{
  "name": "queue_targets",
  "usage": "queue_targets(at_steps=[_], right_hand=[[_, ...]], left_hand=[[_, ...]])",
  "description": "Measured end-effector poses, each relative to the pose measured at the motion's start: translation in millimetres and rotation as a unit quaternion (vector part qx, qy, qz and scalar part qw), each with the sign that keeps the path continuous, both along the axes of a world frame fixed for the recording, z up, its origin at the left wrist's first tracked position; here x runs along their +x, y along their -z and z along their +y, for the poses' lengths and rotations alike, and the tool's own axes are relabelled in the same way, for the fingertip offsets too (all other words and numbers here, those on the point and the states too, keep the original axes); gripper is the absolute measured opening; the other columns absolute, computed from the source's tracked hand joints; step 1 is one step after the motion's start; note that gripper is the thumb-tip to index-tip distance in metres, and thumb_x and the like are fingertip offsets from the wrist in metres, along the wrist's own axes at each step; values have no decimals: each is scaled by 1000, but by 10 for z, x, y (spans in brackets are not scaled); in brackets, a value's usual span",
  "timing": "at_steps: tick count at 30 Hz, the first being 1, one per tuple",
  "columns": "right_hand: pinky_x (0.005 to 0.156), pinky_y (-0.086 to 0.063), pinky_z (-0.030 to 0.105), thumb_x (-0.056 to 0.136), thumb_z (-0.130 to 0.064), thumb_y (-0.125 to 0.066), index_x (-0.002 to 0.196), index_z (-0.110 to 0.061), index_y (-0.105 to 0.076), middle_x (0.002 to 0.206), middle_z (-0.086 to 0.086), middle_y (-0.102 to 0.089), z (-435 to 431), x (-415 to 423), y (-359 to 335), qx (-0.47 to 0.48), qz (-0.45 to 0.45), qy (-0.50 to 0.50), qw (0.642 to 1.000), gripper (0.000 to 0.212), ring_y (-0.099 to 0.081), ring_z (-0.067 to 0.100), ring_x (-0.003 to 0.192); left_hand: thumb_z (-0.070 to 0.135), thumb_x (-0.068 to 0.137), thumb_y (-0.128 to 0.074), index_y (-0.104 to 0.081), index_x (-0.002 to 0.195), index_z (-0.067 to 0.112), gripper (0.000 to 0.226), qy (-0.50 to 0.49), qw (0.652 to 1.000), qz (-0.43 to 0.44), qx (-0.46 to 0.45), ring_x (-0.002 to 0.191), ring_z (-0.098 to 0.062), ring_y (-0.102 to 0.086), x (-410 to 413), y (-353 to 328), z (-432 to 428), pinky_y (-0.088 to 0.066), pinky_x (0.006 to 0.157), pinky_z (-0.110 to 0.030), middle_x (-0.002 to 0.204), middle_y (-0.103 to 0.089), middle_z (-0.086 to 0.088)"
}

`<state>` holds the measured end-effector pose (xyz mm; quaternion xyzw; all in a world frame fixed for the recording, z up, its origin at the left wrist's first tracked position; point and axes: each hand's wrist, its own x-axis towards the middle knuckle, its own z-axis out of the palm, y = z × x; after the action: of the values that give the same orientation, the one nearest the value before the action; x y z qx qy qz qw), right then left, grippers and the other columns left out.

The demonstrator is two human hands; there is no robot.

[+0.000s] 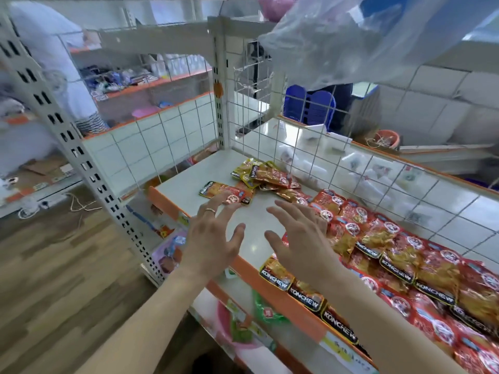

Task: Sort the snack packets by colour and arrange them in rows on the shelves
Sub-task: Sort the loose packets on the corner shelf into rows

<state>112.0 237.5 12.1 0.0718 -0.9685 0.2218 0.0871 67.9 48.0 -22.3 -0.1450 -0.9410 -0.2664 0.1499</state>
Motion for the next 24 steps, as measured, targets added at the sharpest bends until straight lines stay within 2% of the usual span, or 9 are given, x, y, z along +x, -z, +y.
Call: queue_targets(at_steps=[5,9,11,14,17,19,21,24], right_hand=[[114,-13,40,100,-45,-48,147,-33,-39,156,-15,-31,-210,-268,53,10,-20,22,1000,49,-15,11,145],[115,-21,46,100,-46,-47,148,-32,-38,154,-15,-34,-410,-595,143,11,-60,45,997,51,-20,12,144],[115,-24,48,100,-46,-45,150,-32,-35,154,-14,-35,-491,-767,196,20,-95,58,994,52,-22,13,143],[113,-23,44,101,-44,-43,151,-32,-33,155,-13,-35,-585,-1015,273,46,-142,84,985,52,-24,14,144],[112,-22,43,102,-42,-42,151,-32,-32,158,-13,-29,-652,-1246,363,54,-165,113,978,51,-25,15,145],[114,-22,45,102,-42,-42,151,-34,-30,161,-14,-23,-694,-1389,436,46,-169,133,976,52,-22,14,148],[117,-20,47,102,-44,-41,152,-36,-28,163,-16,-16,-734,-1529,524,44,-169,153,973,53,-14,12,150],[119,-12,45,102,-49,-34,155,-35,-20,165,-15,-3,-798,-1699,681,70,-184,154,968,57,1,6,151]], left_hand=[[41,90,-54,-58,134,20,49,30,999,-10,-24,133,-25,-45,-325,43,-218,-44,101,-49,148,-47,-2],[36,96,-58,-42,146,25,53,77,994,-75,-13,141,-16,-34,-747,233,-436,-35,109,-41,157,-32,10],[36,95,-58,-41,146,27,54,90,991,-90,-33,141,-16,-35,-965,366,-534,-36,109,-41,160,-29,11],[35,92,-59,-43,146,25,57,120,986,-98,-61,140,-17,-38,-1314,462,-640,-38,108,-42,158,-35,8],[39,89,-56,-42,147,25,61,174,972,-71,-139,141,-17,-39,-1640,460,-697,-36,107,-42,157,-36,7],[51,88,-38,-41,147,26,65,211,960,-68,-170,143,-16,-36,-1783,448,-718,-31,110,-43,158,-34,7],[57,81,-26,-45,145,28,73,222,959,-78,-155,141,-13,-38,-1840,480,-742,-31,109,-43,154,-40,9],[56,81,-36,-56,135,28,64,199,968,-60,-138,130,-12,-49,-1855,569,-745,-34,104,-44,140,-53,10]])
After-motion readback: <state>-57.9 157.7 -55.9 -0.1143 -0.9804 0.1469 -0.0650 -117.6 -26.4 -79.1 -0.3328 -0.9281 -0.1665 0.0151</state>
